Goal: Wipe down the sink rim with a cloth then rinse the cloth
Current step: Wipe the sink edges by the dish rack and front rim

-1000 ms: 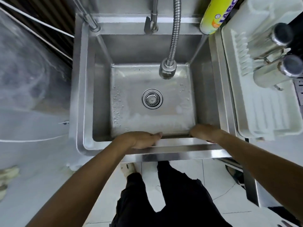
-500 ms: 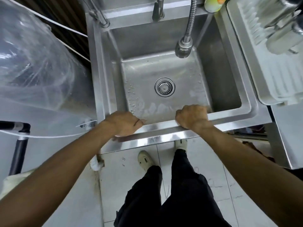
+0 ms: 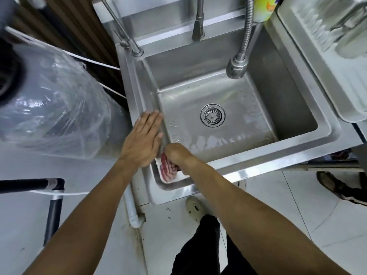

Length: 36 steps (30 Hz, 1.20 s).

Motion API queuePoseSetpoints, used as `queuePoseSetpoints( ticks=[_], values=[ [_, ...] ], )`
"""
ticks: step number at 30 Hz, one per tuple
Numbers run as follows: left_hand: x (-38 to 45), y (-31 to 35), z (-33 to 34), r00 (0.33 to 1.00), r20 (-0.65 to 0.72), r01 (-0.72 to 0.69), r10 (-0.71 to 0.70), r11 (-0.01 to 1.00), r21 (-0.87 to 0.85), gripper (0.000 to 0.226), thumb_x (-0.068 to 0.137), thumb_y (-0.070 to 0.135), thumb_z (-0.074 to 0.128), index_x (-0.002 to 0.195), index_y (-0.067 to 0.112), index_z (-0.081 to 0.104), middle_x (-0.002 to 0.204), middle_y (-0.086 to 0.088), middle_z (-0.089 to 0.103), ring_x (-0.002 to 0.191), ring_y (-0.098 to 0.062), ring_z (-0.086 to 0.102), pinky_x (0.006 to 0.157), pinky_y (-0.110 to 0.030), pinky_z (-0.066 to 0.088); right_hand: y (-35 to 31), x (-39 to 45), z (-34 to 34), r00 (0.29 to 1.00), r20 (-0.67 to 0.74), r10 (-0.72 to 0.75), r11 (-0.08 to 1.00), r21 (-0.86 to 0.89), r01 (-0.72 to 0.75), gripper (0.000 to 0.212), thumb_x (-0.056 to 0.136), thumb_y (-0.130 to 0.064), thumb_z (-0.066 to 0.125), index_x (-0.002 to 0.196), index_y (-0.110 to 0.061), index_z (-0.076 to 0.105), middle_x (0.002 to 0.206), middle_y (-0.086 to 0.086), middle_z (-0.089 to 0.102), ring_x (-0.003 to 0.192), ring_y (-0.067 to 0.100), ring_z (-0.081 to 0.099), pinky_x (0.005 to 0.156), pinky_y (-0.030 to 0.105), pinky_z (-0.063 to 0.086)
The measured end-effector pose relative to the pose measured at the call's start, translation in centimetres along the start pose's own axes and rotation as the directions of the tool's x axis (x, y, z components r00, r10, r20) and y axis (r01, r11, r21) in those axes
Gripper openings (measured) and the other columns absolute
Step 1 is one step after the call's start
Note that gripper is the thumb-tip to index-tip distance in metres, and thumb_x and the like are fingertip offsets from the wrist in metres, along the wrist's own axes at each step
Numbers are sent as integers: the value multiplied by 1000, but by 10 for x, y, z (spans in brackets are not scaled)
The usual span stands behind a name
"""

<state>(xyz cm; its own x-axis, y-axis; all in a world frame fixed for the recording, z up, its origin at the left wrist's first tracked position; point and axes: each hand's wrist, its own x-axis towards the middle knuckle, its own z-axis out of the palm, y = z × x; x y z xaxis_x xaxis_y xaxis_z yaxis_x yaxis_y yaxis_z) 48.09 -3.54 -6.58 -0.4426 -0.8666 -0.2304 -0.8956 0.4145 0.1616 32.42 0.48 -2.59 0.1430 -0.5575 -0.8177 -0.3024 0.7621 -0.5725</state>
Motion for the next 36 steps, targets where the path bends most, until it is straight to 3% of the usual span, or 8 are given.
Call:
queuePoseSetpoints(
  ticks=[7, 10, 13, 17, 21, 26, 32, 36],
  values=[
    [10, -8, 4, 991, -69, 103, -112, 987, -121, 60, 106, 37, 14, 164, 21, 6, 170, 6, -2, 154, -12, -18, 123, -30, -17, 0, 35, 24, 994, -15, 112, 836, 541, -86, 39, 105, -16, 34, 76, -12, 60, 52, 1, 59, 44, 13, 56, 40, 20, 41],
    [10, -9, 6, 985, -113, 101, -128, 971, -218, 59, 108, 38, 14, 163, 19, 13, 170, 6, 6, 155, -8, -13, 125, -31, -12, 7, 38, 37, 988, -150, 22, 910, 412, 42, 39, 107, -22, 30, 106, -11, 68, 99, 6, 66, 89, 23, 61, 83, 37, 54],
    [12, -8, 7, 974, -169, 92, -152, 943, -319, 56, 109, 35, 16, 162, 19, 18, 170, 8, 8, 155, -5, -10, 126, -33, -9, -14, 58, 28, 994, -96, 56, 853, 522, 3, 35, 99, -25, 39, 91, -16, 71, 95, 8, 70, 86, 27, 64, 82, 38, 54],
    [19, -14, 6, 972, -153, 121, -178, 939, -322, 58, 107, 35, 16, 163, 21, 13, 169, 11, 2, 154, -4, -11, 125, -30, -10, -54, 139, 7, 988, -84, -127, 786, 599, 152, 56, 88, -44, 49, 124, -7, 72, 121, 13, 74, 117, 30, 68, 108, 40, 50],
    [67, -42, -13, 968, -93, 205, -232, 952, -229, 56, 110, 32, 18, 163, 17, 10, 171, 5, 1, 156, -12, -11, 127, -36, -6, -80, 108, 0, 944, -135, -301, 691, 651, 314, 39, 112, -25, 35, 145, -18, 54, 140, -16, 56, 128, -2, 53, 91, 1, 42],
    [123, -55, -30, 956, -99, 250, -275, 945, -210, 57, 108, 32, 16, 163, 16, 15, 171, 3, 8, 157, -20, -8, 125, -36, -10, -76, 146, 9, 995, -89, -33, 873, 483, 72, 40, 102, -25, 38, 121, -4, 67, 121, 16, 67, 112, 34, 65, 98, 41, 54],
    [160, -72, -32, 928, -185, 269, -324, 924, -270, 53, 109, 26, 18, 162, 19, 24, 169, 4, 18, 157, -18, 0, 127, -42, -4, -139, 189, -17, 868, -213, -448, 670, 563, 484, 42, 110, -28, 37, 144, -15, 58, 147, 1, 58, 138, 16, 52, 117, 29, 38],
    [181, -74, -38, 888, -225, 327, -402, 894, -306, 56, 108, 32, 12, 161, 21, 27, 168, 6, 23, 157, -16, 3, 127, -44, -5, -89, 221, -2, 956, -128, -265, 879, 376, 294, 69, 96, -76, 33, 137, -30, 64, 141, 0, 63, 127, 19, 60, 110, 33, 45]
  ],
)
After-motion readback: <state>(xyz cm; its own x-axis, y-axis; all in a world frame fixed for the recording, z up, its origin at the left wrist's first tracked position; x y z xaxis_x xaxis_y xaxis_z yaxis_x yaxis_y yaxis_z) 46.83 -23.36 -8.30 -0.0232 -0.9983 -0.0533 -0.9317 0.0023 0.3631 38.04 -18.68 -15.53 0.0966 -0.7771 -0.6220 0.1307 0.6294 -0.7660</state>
